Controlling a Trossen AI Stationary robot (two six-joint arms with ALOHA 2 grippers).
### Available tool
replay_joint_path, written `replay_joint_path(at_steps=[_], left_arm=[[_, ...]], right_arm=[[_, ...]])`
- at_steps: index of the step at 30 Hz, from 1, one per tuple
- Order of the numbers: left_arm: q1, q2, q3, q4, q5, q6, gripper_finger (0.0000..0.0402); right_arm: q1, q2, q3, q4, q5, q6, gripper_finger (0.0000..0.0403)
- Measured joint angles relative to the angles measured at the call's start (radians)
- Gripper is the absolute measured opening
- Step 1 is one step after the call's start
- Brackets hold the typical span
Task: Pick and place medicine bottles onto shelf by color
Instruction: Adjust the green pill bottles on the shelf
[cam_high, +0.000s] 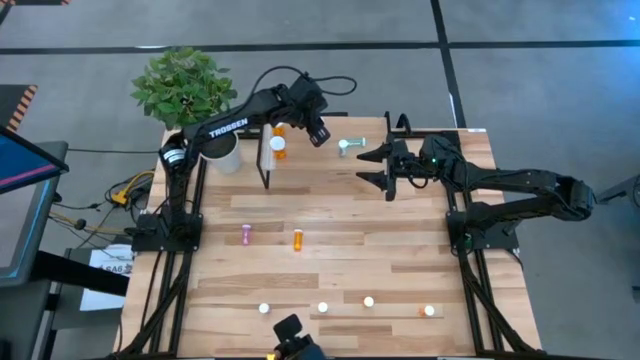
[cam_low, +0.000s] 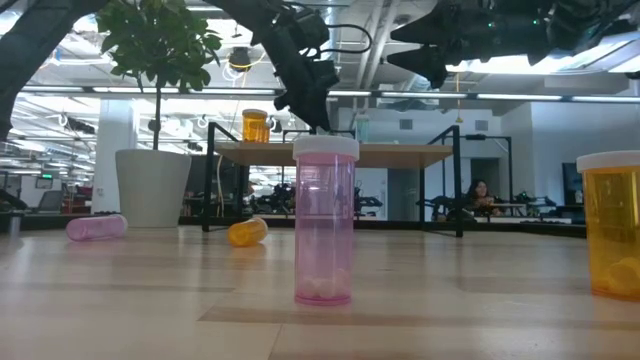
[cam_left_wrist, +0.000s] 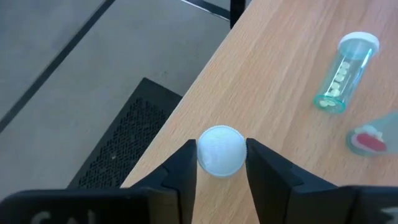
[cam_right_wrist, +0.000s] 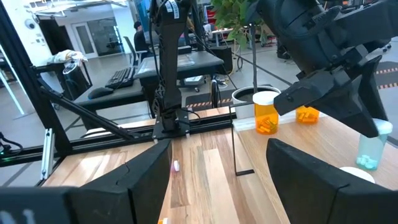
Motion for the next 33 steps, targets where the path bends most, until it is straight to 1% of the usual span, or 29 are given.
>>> replay_joint_path(at_steps=[5,12,18,33], left_arm=[[0.004,-0.03,0.0,-0.065,-0.005,0.014,0.0103],[0.017,-0.082,0.001,-0.104,-0.028,0.015,0.0104],[0.041,-0.084,0.0,-0.134,-0.031,-0.004,0.0104],[0.028,-0.086,0.0,-0.155,-0.024,-0.043,0.0104]], right_arm=[[0.0,0.0,0.0,0.0,-0.001,0.0,0.0286],[0.0,0.0,0.0,0.0,-0.001,-0.005,0.0286],[0.001,0.0,0.0,-0.004,-0.001,-0.004,0.0286],[0.001,0.0,0.0,-0.022,-0.005,-0.009,0.0286]])
